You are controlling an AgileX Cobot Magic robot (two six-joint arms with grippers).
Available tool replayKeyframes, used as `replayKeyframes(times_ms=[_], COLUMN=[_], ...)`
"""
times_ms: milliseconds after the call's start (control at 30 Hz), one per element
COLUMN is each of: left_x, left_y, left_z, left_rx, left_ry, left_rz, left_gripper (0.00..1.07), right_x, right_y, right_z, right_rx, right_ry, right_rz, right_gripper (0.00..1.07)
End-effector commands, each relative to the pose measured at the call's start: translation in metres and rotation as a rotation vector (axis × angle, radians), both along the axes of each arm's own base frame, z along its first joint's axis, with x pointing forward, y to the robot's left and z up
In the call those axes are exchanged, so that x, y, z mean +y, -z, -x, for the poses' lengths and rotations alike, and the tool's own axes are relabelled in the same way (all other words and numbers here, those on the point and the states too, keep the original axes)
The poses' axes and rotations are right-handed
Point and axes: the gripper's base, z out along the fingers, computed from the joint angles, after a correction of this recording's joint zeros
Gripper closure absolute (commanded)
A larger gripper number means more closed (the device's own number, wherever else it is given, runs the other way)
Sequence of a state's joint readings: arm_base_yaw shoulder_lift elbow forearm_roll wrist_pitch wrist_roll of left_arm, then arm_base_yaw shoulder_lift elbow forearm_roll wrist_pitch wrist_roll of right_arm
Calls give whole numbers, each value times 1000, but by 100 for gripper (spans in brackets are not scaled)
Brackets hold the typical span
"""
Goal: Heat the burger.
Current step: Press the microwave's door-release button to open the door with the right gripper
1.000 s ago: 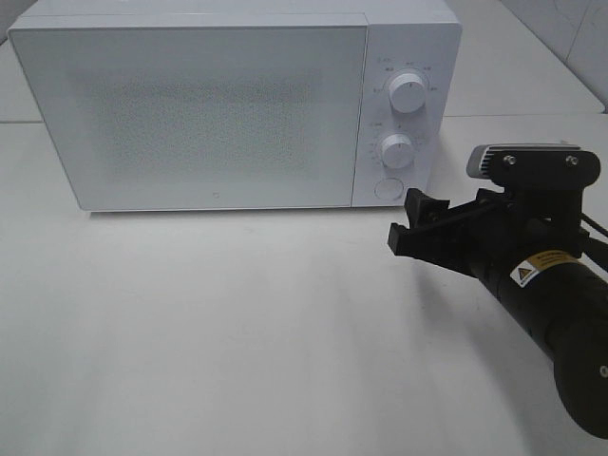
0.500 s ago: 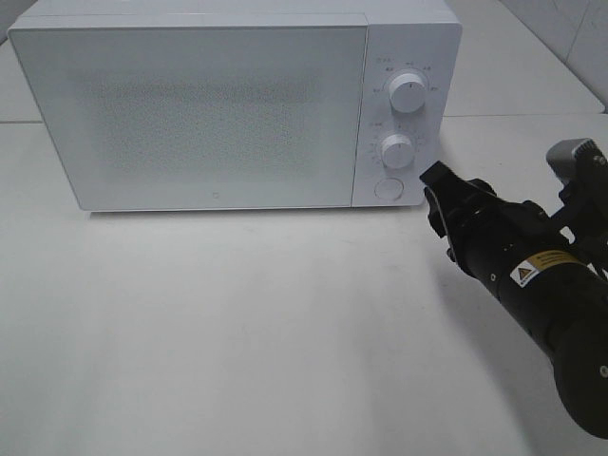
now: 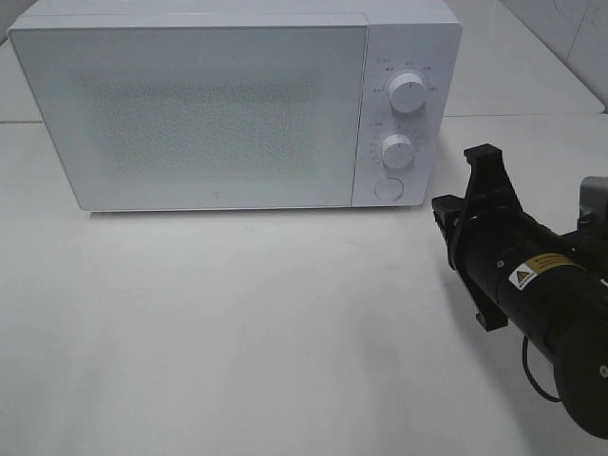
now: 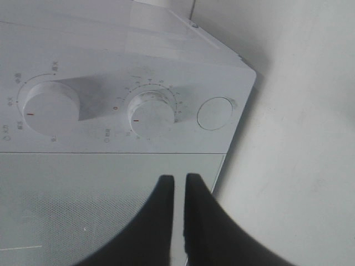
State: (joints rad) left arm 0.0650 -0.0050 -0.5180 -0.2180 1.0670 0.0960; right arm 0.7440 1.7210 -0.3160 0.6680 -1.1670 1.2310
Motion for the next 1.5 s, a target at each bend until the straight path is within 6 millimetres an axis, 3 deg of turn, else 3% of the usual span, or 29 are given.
replayKeyframes(times_ms=[33,333,667,867,1200,1500], left_x=[0,0,0,0,0,0], left_y=[0,0,0,0,0,0], left_z=[2,2,2,2,2,2], left_rx=[-22,-22,-22,-22,-22,-21], left_ry=[3,3,3,3,3,3], left_rz=[1,1,1,1,1,1], left_gripper=[7,7,7,7,7,7], right_x=[1,-3,12,25,25,33], right_y=[2,7,21,27,27,35], right_z=[0,0,-16,-34,-71,-89], right_rx=[20,94,120,115,129,134], right_ry=[10,81,103,106,146,174], right_rz=[-30,-78,-102,-114,-144,-169], right_gripper=[107,107,107,107,107,107])
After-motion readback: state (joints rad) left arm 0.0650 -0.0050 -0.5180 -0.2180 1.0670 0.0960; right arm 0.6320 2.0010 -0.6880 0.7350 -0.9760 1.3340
